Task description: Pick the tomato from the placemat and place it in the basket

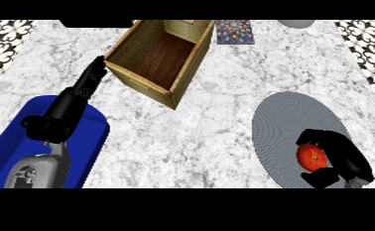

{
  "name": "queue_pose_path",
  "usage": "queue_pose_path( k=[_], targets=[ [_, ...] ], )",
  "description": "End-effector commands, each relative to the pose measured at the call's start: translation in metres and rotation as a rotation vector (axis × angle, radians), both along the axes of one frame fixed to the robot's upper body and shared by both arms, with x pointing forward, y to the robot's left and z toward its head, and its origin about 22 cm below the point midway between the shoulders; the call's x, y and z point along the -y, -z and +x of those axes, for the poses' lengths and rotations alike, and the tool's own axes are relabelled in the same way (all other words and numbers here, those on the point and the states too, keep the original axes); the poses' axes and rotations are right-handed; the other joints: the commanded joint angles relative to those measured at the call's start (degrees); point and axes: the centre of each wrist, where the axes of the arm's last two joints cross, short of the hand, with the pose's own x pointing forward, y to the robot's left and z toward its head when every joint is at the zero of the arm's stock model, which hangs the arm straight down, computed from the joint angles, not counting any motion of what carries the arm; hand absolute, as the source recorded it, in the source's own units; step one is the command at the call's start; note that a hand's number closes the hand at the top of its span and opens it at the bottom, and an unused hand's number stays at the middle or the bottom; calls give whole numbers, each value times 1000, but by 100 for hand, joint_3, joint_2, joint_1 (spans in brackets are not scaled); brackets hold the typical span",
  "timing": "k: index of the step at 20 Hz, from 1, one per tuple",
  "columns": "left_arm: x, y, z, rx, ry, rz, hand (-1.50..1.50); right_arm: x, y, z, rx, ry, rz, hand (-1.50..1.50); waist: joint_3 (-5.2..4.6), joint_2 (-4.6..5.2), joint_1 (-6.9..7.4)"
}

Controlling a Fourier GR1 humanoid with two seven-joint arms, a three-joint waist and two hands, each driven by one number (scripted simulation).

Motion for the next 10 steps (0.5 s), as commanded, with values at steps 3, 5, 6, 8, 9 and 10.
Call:
queue_pose_path(
  k=[3, 5, 6, 8, 9, 10],
  targets=[
    [-8, -3, -3, 5, 11, 8, 0, -10, 21, 2, -7, -91, -77, 150, 55, 28, 31],
    [-11, 7, -4, -2, -2, 1, 0, 1, 26, 1, 35, -120, -105, 150, 55, 31, 28],
    [0, -9, -1, 1, 3, 8, 0, 1, 27, 3, 42, -134, -117, 150, 56, 28, 32],
    [-4, -17, 5, 9, 1, 8, 0, -21, 23, -10, 85, -119, -129, 150, 54, 22, 0],
    [-10, -14, 12, 10, -2, -8, 0, -14, 24, 0, 112, -141, -138, 150, 54, 30, 7],
    [-16, -5, -10, 16, -30, 4, 0, -7, 33, -20, 118, -113, -149, 150, 55, 21, 17]
  ],
)
